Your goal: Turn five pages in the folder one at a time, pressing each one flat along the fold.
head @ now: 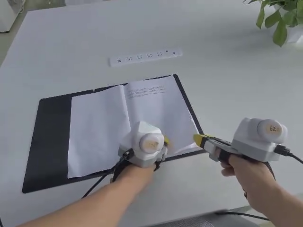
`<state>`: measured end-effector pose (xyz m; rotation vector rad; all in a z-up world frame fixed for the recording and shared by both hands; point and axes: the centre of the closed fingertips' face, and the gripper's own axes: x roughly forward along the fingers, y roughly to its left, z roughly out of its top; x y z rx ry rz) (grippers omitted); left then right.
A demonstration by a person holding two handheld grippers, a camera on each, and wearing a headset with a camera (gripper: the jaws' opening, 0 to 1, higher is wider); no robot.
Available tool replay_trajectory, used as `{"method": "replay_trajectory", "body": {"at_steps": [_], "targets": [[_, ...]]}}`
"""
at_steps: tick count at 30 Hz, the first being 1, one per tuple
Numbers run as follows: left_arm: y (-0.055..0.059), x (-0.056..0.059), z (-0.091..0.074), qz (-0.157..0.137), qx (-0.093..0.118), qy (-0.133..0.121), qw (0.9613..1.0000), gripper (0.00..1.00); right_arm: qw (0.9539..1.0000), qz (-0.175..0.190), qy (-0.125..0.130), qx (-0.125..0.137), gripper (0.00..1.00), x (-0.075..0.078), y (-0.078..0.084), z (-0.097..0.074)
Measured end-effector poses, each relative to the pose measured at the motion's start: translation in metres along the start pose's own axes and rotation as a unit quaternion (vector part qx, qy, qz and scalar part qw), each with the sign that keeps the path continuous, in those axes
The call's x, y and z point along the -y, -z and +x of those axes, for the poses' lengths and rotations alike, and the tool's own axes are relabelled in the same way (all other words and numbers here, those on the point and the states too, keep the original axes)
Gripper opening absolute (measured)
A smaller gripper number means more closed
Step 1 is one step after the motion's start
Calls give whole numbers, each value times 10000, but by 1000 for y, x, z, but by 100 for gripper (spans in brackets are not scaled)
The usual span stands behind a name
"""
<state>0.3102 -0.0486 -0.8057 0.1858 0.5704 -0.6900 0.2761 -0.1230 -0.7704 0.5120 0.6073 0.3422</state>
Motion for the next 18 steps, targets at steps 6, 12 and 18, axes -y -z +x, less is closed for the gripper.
{"method": "replay_trajectory", "body": {"at_steps": [6, 12, 18], "targets": [[4, -8, -19, -10, -104, 32, 9999, 19, 9998, -75, -121, 101, 0, -16, -8, -2], [-3, -21, -47, 1, 53, 3, 10000, 20, 9990, -185, -346, 218, 0, -40, -16, -5], [-13, -34, -77, -54, 267, -72, 9996, 21, 9971, -317, -617, 306, 0, -74, -21, -7]]}}
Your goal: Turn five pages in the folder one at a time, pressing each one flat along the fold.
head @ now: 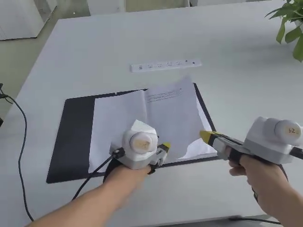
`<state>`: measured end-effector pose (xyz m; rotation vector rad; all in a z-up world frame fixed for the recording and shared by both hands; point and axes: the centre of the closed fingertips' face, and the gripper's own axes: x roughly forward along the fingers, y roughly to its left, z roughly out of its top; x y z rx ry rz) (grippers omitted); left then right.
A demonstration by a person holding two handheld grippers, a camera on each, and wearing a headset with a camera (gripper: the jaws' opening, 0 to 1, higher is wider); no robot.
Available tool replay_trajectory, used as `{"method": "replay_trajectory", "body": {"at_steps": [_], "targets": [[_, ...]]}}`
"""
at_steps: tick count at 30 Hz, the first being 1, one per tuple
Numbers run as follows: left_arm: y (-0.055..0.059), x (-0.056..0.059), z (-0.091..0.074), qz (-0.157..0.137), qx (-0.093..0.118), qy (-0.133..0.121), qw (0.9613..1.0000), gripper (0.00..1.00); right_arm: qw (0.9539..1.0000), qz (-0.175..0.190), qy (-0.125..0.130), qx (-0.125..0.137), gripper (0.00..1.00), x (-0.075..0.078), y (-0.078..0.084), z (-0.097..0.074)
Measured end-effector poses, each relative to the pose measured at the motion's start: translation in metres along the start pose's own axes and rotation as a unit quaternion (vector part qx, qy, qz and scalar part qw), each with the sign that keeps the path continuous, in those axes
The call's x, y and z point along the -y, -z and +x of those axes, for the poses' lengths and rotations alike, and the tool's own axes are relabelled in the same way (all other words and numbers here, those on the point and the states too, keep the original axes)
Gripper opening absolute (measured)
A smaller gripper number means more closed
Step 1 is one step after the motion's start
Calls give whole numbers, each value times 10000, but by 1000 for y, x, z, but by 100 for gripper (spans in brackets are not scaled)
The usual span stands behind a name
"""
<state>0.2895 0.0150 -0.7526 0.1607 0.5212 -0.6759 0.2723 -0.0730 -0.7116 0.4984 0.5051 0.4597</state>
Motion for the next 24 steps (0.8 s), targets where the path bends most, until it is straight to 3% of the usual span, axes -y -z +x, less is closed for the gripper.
{"method": "replay_trajectory", "body": {"at_steps": [9, 24], "targets": [[-14, -17, -44, -167, 334, -162, 9992, 22, 9993, -165, -333, 29, 0, -44, 0, 7], [-19, -49, -99, -330, 687, -510, 9958, 21, 9966, -348, -731, -154, 0, -95, 16, 30]]}}
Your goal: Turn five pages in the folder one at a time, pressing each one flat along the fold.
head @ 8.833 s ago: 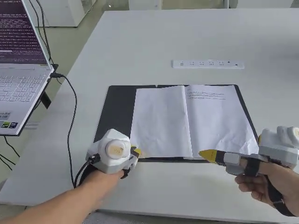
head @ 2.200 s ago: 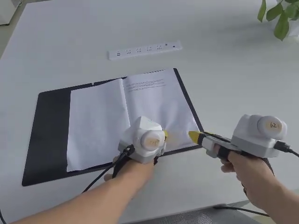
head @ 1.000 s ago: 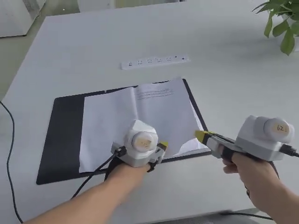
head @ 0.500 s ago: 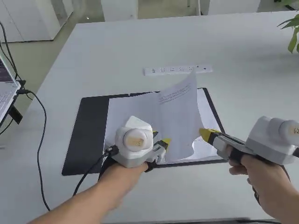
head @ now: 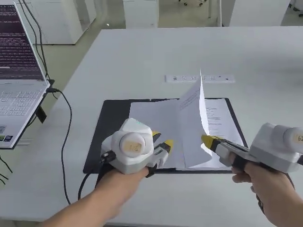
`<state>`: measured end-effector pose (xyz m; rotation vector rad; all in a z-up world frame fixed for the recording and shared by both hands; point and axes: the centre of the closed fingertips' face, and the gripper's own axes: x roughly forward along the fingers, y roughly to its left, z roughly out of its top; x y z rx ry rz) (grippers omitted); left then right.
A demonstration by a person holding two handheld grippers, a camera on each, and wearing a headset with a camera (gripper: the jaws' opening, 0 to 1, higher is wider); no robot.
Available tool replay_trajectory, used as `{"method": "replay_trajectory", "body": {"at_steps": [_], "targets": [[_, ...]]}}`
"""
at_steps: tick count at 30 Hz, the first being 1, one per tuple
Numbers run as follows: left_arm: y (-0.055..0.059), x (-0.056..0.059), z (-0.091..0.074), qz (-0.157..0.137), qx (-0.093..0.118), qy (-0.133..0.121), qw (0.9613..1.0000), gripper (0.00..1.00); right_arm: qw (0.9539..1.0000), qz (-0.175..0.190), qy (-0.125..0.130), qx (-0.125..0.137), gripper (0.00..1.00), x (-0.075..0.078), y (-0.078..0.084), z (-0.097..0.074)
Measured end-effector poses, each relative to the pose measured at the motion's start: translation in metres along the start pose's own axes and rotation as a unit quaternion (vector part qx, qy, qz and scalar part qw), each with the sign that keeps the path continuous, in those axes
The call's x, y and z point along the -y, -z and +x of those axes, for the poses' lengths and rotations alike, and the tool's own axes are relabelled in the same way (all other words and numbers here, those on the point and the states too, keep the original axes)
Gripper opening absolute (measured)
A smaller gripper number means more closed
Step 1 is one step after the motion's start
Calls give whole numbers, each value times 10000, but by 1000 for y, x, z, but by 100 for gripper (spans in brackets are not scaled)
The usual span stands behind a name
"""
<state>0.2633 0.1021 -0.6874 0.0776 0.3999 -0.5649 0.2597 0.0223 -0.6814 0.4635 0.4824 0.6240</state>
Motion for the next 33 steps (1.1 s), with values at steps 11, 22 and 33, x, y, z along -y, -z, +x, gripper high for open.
{"method": "replay_trajectory", "body": {"at_steps": [11, 22, 33], "targets": [[6, -29, -27, -96, 44, -259, 9996, 20, 9993, -58, -237, -266, 0, -24, 14, 30], [13, -54, -46, -208, 69, -483, 9986, 20, 9970, -164, -407, -639, 0, -41, 32, 62], [27, -80, -58, -363, -4, -708, 9968, 20, 9926, -246, -509, -1071, 0, -51, 61, 95]]}}
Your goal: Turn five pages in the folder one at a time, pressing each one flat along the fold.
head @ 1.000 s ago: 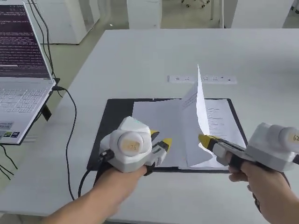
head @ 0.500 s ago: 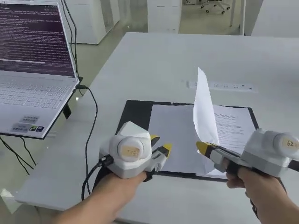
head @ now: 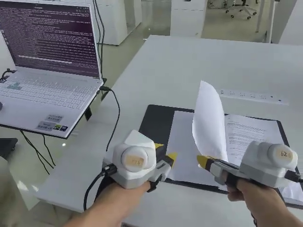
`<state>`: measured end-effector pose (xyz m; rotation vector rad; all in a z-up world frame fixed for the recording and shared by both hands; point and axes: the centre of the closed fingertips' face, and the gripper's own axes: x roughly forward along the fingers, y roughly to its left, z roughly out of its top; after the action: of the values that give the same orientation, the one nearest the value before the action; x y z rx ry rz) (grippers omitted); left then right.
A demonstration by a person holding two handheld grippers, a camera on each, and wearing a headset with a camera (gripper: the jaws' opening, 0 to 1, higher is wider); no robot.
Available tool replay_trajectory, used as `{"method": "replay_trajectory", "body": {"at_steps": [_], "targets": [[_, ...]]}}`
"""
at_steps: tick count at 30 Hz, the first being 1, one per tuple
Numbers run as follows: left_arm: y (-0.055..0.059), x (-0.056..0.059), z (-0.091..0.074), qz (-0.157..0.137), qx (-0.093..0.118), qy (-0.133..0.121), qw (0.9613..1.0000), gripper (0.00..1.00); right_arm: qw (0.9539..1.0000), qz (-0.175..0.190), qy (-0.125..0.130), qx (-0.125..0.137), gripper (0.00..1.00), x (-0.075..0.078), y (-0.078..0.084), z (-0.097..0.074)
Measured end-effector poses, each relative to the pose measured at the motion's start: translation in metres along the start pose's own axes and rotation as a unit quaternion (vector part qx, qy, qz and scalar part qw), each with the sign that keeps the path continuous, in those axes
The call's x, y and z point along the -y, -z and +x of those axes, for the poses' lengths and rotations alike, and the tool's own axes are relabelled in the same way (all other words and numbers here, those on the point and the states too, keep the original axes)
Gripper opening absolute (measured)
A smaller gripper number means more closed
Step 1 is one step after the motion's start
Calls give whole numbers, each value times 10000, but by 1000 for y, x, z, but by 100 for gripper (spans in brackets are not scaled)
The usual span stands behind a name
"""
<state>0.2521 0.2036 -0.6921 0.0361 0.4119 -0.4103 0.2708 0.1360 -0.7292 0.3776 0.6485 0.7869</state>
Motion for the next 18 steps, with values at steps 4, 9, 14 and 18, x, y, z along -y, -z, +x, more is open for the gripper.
{"method": "replay_trajectory", "body": {"at_steps": [4, 9, 14, 18], "targets": [[4, -7, -3, -56, -23, -73, 10000, 20, 9999, -5, -46, -131, 0, -4, 7, 11], [10, -13, -6, -126, -62, -130, 9998, 20, 9994, -27, -95, -330, 0, -7, 19, 25], [18, -19, -8, -183, -134, -182, 9996, 20, 9990, -41, -103, -435, 0, -7, 27, 35], [22, -21, -9, -217, -172, -209, 9994, 19, 9984, -16, -83, -560, 0, -5, 37, 46]]}}
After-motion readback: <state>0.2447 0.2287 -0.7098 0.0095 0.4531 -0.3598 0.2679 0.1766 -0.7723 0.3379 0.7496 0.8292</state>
